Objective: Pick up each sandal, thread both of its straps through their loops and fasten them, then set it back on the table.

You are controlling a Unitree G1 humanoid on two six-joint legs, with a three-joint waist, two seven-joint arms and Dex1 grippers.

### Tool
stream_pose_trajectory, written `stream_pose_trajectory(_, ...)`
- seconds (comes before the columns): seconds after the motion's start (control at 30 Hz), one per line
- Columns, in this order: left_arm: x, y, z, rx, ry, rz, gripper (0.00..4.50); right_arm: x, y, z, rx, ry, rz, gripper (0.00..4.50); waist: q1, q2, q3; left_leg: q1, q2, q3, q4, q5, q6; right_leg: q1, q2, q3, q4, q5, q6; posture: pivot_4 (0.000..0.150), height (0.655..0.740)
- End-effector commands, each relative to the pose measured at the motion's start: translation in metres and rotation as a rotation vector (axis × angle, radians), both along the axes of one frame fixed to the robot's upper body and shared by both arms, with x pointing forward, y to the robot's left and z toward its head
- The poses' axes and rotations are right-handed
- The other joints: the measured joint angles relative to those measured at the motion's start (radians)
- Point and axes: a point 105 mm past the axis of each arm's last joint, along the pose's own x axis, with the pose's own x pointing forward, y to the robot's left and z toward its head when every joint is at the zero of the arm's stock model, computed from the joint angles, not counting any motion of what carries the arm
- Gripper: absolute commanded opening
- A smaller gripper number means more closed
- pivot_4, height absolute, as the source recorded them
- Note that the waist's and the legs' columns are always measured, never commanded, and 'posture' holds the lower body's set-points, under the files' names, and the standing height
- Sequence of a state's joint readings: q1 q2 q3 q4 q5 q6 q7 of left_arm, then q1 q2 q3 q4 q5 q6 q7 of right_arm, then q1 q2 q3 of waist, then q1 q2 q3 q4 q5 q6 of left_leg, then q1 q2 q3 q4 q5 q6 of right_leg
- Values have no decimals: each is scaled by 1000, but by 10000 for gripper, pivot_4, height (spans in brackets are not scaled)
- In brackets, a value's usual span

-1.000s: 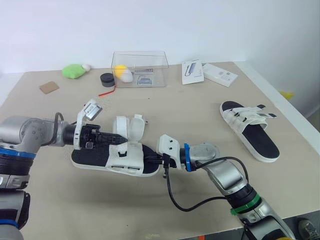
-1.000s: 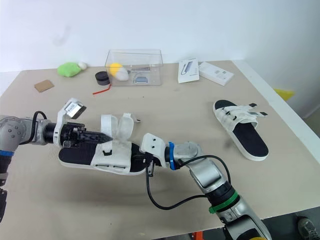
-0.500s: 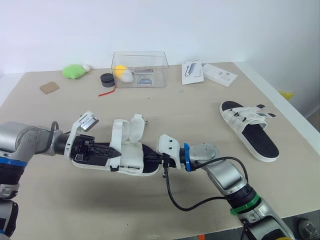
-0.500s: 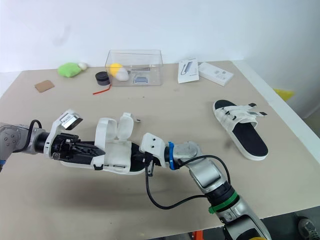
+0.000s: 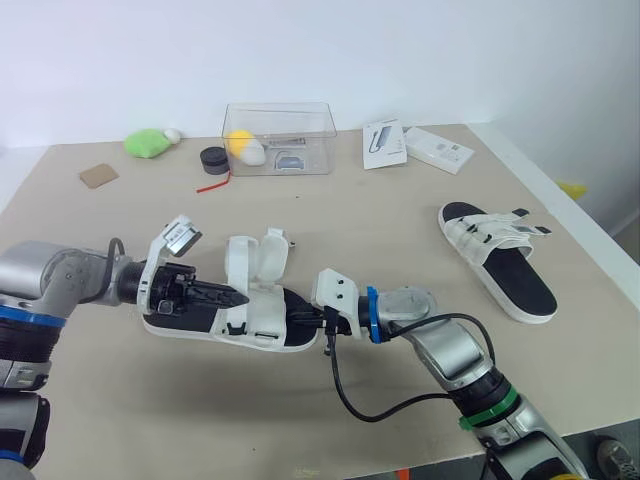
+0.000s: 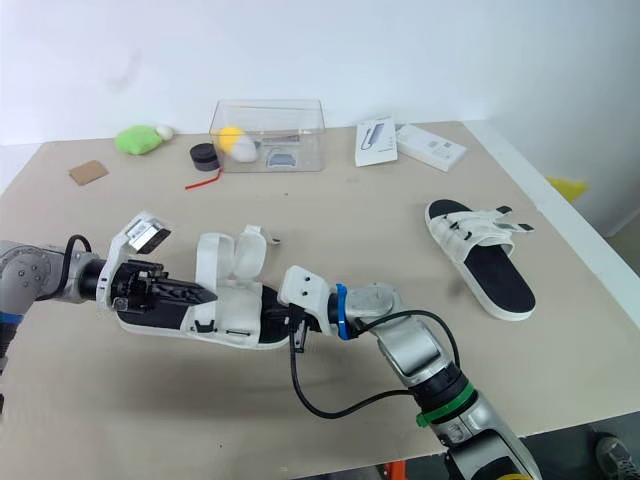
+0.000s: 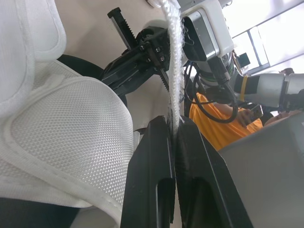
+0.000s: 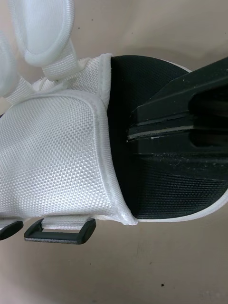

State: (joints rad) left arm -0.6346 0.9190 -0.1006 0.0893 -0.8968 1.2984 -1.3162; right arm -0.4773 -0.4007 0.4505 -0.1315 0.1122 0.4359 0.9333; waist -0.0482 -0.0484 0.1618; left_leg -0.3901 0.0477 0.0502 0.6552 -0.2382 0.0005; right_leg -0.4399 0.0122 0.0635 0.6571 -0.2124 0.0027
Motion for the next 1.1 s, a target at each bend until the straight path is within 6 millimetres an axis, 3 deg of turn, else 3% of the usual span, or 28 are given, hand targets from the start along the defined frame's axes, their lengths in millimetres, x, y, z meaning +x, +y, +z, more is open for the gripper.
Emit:
stream_pose_trajectory(0.03, 8, 2, 12, -6, -70, 18, 1345, -4, -4, -25, -75, 71, -17, 0, 0, 0, 0, 0, 0, 0, 0, 0, 0, 0, 0, 0, 0, 0, 0, 1500, 7400)
stream_pose_trajectory(0.27, 10, 1, 18, -20, -71, 21, 1345, -3, -4, -25, -77, 69, -15, 0, 0, 0, 0, 0, 0, 0, 0, 0, 0, 0, 0, 0, 0, 0, 0, 1500, 7400)
stream_pose_trajectory(1.1, -13, 4, -11, 87, -77, -87, 1345, -5, -4, -24, -79, 64, -13, 0, 0, 0, 0, 0, 0, 0, 0, 0, 0, 0, 0, 0, 1, -2, -3, 1500, 7400)
